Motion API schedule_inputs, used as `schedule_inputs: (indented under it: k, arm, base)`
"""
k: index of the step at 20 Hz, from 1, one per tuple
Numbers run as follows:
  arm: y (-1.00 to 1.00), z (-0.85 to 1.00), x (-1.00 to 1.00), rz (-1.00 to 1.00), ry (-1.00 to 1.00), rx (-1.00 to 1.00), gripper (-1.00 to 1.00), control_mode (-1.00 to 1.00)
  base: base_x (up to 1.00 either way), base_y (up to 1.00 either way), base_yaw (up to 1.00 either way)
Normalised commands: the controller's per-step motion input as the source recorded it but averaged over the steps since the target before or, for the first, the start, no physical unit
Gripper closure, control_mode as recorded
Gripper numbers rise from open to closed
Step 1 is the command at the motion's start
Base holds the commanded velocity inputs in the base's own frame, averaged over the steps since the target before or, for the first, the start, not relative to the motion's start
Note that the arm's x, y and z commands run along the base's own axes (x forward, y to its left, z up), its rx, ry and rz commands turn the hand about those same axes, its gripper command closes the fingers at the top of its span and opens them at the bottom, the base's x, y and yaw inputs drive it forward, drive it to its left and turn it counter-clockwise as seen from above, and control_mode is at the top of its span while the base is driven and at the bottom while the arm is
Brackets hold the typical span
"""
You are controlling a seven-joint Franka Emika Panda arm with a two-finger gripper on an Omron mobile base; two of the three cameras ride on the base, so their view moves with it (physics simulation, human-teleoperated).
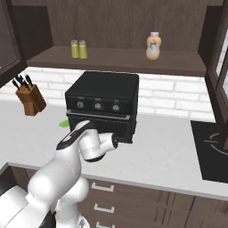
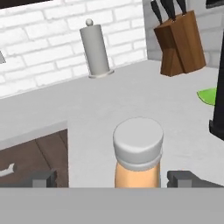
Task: Put the shaker and condiment bottle from the counter next to their counterparts in the cabinet.
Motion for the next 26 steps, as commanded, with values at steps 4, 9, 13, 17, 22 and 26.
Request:
schedule_inputs:
  k: [4,9,13,17,22,26]
  arm:
    - [0.19,-0.36,0.0,-0.07,0.0,0.0,-1.0,-1.0]
    - [0.19,-0.3,0.0,-0.08,0.0,0.0,-1.0,-1.0]
    - [0.18,-0.22,0.0,-0.09,0.0,0.0,-1.0,-1.0]
    - [0.2,-0.28,-0.17,-0.09,0.0,0.0,-1.0,-1.0]
    - [0.41,-0.38,-0.45,-0.12,-0.04,0.0,-1.0,-1.0]
    - [0.4,-0.38,-0.42,-0.13,-0.02,0.0,-1.0,-1.0]
  base:
    - [0.0,0.0,0.0]
    - [0.0,0.0,0.0]
    - [0.0,0.0,0.0]
    - [0.0,0.0,0.0]
    - [0.0,0.0,0.0]
    - [0.0,0.0,0.0]
